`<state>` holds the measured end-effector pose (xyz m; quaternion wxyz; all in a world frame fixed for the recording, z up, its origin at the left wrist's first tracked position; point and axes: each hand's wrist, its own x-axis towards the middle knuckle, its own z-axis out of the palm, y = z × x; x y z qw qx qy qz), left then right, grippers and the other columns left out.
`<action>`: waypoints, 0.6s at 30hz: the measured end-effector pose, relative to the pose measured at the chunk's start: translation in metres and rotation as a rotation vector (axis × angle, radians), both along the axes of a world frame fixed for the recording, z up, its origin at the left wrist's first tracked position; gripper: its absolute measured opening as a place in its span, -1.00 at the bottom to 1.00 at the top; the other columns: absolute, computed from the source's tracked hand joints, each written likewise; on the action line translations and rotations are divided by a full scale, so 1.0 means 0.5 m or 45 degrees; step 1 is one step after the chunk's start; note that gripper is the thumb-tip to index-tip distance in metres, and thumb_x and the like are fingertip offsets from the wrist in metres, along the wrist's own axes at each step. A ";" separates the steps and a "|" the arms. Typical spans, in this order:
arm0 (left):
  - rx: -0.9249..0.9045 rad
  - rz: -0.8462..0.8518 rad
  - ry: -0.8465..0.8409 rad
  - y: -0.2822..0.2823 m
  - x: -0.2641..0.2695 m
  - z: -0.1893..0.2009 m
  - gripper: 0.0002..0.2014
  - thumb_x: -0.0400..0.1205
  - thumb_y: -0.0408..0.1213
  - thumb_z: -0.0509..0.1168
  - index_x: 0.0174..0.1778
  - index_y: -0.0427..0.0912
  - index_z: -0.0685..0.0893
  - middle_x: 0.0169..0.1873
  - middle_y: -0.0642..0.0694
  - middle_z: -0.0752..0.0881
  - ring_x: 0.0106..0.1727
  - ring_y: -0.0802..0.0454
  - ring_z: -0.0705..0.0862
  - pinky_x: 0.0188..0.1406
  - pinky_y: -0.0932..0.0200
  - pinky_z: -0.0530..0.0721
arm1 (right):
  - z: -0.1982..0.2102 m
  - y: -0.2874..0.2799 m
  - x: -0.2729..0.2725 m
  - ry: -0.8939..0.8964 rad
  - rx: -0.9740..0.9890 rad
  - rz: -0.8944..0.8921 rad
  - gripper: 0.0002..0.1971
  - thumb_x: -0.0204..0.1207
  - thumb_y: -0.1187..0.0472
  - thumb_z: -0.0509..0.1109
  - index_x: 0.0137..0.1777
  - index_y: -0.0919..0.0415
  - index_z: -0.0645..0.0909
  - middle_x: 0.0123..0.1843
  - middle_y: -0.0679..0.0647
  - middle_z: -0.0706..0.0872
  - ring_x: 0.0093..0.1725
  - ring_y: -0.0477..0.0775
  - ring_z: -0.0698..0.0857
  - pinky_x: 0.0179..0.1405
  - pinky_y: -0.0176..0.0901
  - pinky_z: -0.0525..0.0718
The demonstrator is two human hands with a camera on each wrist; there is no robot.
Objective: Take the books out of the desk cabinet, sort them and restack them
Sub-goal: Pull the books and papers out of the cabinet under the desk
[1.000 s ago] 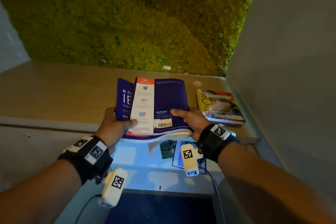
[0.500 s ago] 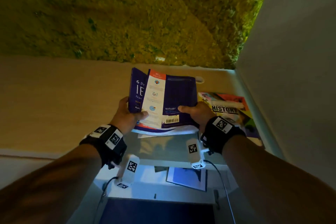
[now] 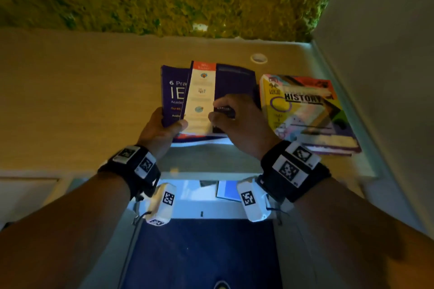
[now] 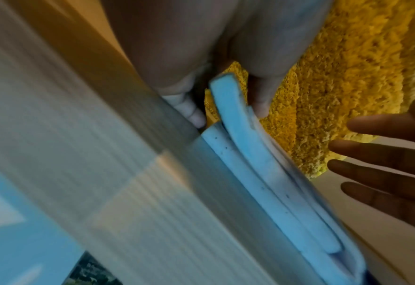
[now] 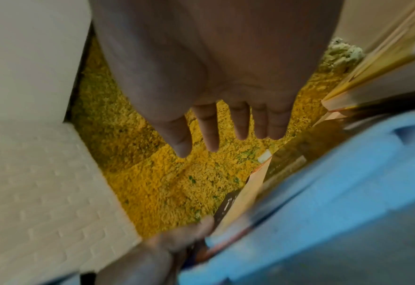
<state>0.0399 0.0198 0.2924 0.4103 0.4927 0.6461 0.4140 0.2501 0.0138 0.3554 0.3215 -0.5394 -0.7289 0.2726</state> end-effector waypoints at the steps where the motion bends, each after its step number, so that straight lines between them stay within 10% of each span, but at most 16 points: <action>1: 0.020 -0.019 0.013 -0.016 -0.005 -0.003 -0.66 0.55 -0.06 0.47 0.23 0.12 0.61 0.07 -0.01 0.78 0.08 -0.07 0.73 0.18 -0.09 0.63 | -0.007 -0.036 -0.012 0.010 0.059 0.002 -0.75 0.58 0.14 0.53 0.21 0.20 0.75 0.23 0.14 0.72 0.28 0.06 0.69 0.36 -0.09 0.60; 6: 0.217 0.003 -0.037 -0.124 -0.034 -0.032 -0.79 0.48 -0.07 0.38 0.04 0.16 0.65 -0.19 0.10 0.66 -0.10 -0.01 0.64 0.00 0.03 0.61 | -0.090 -0.166 -0.022 0.212 -0.353 0.208 -0.91 0.55 0.26 0.44 -0.03 0.08 0.75 -0.10 0.08 0.81 -0.10 0.04 0.79 -0.10 -0.22 0.68; 11: 0.159 -0.426 0.089 -0.286 -0.001 -0.140 -0.85 0.63 -0.28 0.31 -0.13 0.09 0.73 -0.38 0.10 0.76 -0.35 0.21 0.72 -0.32 0.26 0.70 | -0.293 -0.263 0.030 0.304 -0.906 0.025 -0.92 0.64 0.25 0.47 -0.05 0.26 0.71 -0.21 0.08 0.74 -0.31 -0.01 0.70 -0.35 -0.19 0.52; 15: -0.214 -0.679 0.149 -0.268 0.027 -0.295 -0.87 0.69 -0.23 0.29 0.07 -0.08 0.73 -0.11 -0.07 0.79 -0.19 0.20 0.75 -0.16 0.30 0.62 | -0.452 -0.240 0.125 0.540 -1.279 -0.329 -0.85 0.51 0.21 0.48 -0.27 0.09 0.61 -0.31 0.09 0.59 -0.47 -0.01 0.50 -0.35 -0.18 0.26; 18: -0.451 -0.560 0.038 -0.174 0.047 -0.434 -0.78 0.70 -0.21 0.35 0.24 -0.14 0.65 0.02 -0.21 0.75 0.01 -0.12 0.74 -0.07 0.07 0.57 | -0.580 -0.169 0.211 0.151 -1.062 -0.474 -0.86 0.64 0.17 0.47 -0.16 0.07 0.63 -0.14 0.14 0.73 -0.24 0.12 0.68 -0.01 0.16 0.77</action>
